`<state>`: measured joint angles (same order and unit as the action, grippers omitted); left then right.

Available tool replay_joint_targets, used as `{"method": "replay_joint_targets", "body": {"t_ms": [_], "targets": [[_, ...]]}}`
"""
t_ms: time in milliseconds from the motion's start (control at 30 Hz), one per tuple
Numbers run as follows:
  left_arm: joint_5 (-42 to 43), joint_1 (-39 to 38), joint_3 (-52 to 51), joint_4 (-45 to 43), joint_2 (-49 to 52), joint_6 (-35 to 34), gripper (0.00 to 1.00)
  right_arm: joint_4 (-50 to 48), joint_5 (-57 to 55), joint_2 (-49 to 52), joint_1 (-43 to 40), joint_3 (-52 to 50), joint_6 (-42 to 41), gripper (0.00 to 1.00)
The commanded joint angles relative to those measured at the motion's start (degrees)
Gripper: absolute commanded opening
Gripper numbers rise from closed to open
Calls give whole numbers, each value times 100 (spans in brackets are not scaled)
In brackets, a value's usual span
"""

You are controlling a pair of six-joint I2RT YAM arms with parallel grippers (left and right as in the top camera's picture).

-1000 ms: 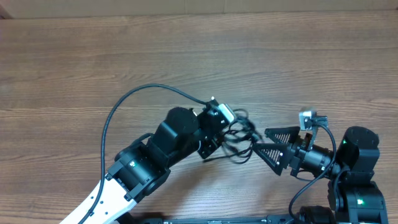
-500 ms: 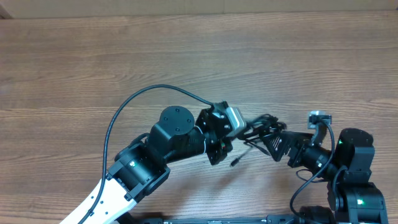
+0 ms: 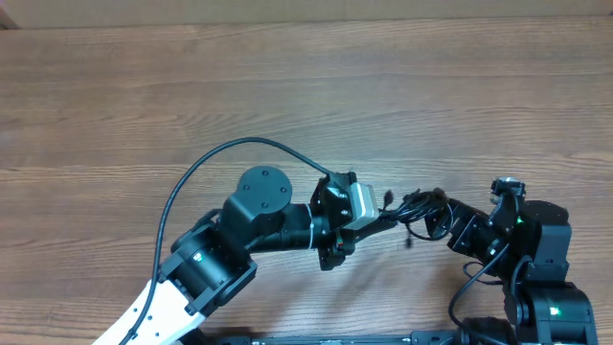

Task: Untangle cables

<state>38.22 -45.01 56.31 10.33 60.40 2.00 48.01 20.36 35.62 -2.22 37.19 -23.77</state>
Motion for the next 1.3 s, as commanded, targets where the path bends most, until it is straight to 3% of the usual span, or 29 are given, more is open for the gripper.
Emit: {"method": "replay_joint_targets", "body": {"t_ms": [0,400,667,900,1267], "targets": [[59,-26,96,-120,-396,-28,4,105,-535,-20,0,76,-42,100],[-1032,-22,96,319,-804,-31,4,643,-1799,-20,-7,81,-50,100],[-1838,-22,96,599,-879,-103,4,634,-1709,-20,-11,157,-350,100],[-2732,-22,96,831,-883,-603,4,610,-1696,-20,-11,157,-369,100],[-2667,-22,96,981,-879,-647,4,-39,271,-20,-11,157,-9,100]]}}
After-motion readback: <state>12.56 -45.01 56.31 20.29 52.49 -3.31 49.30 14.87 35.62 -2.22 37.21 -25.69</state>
